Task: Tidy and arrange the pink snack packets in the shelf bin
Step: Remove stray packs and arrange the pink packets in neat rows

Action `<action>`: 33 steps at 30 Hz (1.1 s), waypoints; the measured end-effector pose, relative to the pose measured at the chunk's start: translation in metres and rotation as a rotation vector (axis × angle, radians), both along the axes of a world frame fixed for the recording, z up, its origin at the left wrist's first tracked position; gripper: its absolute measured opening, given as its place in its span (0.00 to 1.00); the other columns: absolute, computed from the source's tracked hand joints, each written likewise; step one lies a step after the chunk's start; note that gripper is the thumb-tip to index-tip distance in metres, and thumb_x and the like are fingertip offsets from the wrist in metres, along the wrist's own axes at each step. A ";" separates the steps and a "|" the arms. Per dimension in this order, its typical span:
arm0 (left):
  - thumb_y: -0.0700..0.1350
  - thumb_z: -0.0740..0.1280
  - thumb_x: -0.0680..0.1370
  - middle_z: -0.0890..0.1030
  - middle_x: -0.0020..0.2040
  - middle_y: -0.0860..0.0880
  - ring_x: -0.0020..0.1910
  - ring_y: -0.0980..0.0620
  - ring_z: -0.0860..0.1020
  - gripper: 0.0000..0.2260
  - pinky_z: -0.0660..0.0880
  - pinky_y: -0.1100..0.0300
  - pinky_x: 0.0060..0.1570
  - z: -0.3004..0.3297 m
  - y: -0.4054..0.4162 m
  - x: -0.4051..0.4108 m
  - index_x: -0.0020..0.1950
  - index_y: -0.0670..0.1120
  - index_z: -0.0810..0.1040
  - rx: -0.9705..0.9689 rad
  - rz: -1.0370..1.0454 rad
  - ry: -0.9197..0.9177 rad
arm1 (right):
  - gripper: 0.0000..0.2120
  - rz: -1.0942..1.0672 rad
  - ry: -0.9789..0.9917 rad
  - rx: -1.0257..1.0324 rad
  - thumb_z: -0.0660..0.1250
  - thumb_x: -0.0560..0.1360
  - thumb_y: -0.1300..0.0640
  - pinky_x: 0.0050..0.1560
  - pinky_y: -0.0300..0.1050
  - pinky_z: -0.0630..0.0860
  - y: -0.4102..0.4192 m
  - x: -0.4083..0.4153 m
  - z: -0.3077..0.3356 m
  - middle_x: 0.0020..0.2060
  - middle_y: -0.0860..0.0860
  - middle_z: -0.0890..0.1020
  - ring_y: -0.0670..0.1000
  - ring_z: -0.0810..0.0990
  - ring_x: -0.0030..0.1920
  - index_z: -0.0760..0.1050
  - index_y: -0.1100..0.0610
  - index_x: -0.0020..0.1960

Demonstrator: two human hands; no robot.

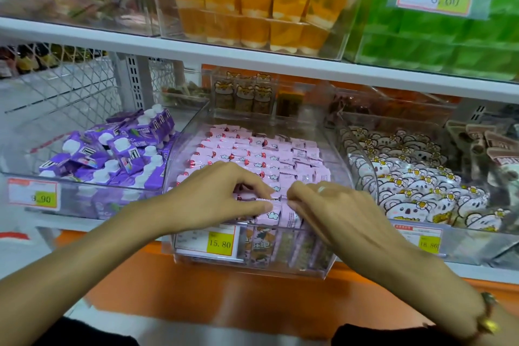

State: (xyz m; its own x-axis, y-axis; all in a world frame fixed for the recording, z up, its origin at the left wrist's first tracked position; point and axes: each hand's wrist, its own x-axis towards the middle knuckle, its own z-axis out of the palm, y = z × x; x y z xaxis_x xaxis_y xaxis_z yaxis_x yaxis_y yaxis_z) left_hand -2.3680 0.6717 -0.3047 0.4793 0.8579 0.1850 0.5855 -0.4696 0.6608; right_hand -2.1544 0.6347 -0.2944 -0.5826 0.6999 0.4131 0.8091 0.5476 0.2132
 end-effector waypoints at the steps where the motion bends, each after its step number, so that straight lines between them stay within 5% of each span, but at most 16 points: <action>1: 0.57 0.71 0.72 0.83 0.51 0.60 0.53 0.58 0.80 0.04 0.76 0.49 0.57 0.001 0.000 0.000 0.45 0.60 0.82 0.001 -0.002 0.010 | 0.14 -0.008 -0.016 0.053 0.52 0.79 0.49 0.21 0.42 0.56 -0.003 -0.001 0.002 0.28 0.45 0.62 0.52 0.64 0.25 0.73 0.52 0.43; 3: 0.57 0.71 0.72 0.83 0.51 0.58 0.53 0.56 0.80 0.03 0.75 0.47 0.57 0.002 0.000 0.001 0.44 0.61 0.81 0.004 -0.010 0.020 | 0.15 -0.001 0.001 0.084 0.51 0.78 0.50 0.20 0.40 0.56 -0.004 0.000 0.003 0.26 0.46 0.67 0.51 0.68 0.24 0.74 0.53 0.43; 7: 0.57 0.70 0.73 0.83 0.51 0.54 0.52 0.55 0.80 0.02 0.75 0.50 0.56 0.002 -0.002 0.003 0.44 0.61 0.80 0.023 0.010 0.057 | 0.14 0.048 0.061 0.078 0.52 0.79 0.50 0.27 0.41 0.64 -0.001 0.000 0.000 0.37 0.48 0.77 0.53 0.77 0.34 0.75 0.54 0.47; 12: 0.58 0.69 0.73 0.82 0.54 0.61 0.52 0.63 0.78 0.04 0.76 0.54 0.55 0.002 -0.007 0.003 0.45 0.60 0.79 0.050 0.042 0.089 | 0.07 0.100 0.676 0.025 0.56 0.80 0.51 0.37 0.49 0.74 0.007 -0.001 0.005 0.40 0.47 0.76 0.47 0.75 0.37 0.71 0.52 0.48; 17: 0.61 0.67 0.73 0.79 0.57 0.62 0.54 0.62 0.77 0.15 0.74 0.57 0.54 -0.001 -0.012 0.003 0.59 0.63 0.73 0.157 0.091 0.140 | 0.05 0.084 1.078 0.184 0.57 0.81 0.58 0.34 0.36 0.70 0.017 0.007 0.022 0.37 0.43 0.74 0.41 0.73 0.34 0.68 0.54 0.47; 21: 0.55 0.72 0.72 0.67 0.68 0.66 0.63 0.65 0.70 0.37 0.73 0.62 0.56 0.003 -0.020 0.010 0.73 0.68 0.53 0.396 0.092 -0.064 | 0.09 -0.001 1.390 -0.193 0.55 0.81 0.61 0.34 0.34 0.76 0.022 0.005 0.018 0.38 0.53 0.78 0.41 0.78 0.34 0.70 0.57 0.44; 25: 0.44 0.74 0.72 0.72 0.67 0.59 0.65 0.59 0.72 0.25 0.76 0.54 0.56 0.009 -0.019 0.009 0.68 0.54 0.72 0.650 -0.040 -0.035 | 0.10 -0.020 1.567 -0.511 0.56 0.81 0.59 0.35 0.33 0.77 0.026 0.000 0.014 0.45 0.60 0.79 0.47 0.80 0.38 0.72 0.58 0.42; 28: 0.41 0.75 0.71 0.80 0.59 0.60 0.58 0.60 0.78 0.14 0.77 0.59 0.54 0.009 -0.021 0.011 0.54 0.52 0.82 0.484 0.004 -0.248 | 0.10 -0.008 1.639 -0.626 0.58 0.80 0.57 0.36 0.34 0.78 0.024 0.003 0.016 0.44 0.58 0.80 0.44 0.81 0.35 0.74 0.58 0.43; 30: 0.40 0.76 0.68 0.84 0.52 0.59 0.51 0.61 0.81 0.10 0.76 0.69 0.48 0.014 -0.022 0.015 0.48 0.51 0.85 0.181 0.051 -0.522 | 0.11 -0.012 1.586 -0.626 0.59 0.80 0.52 0.38 0.39 0.80 0.024 0.004 0.017 0.46 0.57 0.81 0.45 0.82 0.36 0.75 0.58 0.48; 33: 0.48 0.76 0.63 0.86 0.43 0.52 0.41 0.58 0.83 0.12 0.77 0.70 0.42 0.018 -0.018 0.015 0.46 0.50 0.86 -0.263 0.090 -0.792 | 0.22 -0.072 1.185 -0.371 0.61 0.74 0.37 0.57 0.42 0.75 0.019 0.006 0.016 0.55 0.46 0.77 0.38 0.77 0.52 0.71 0.50 0.61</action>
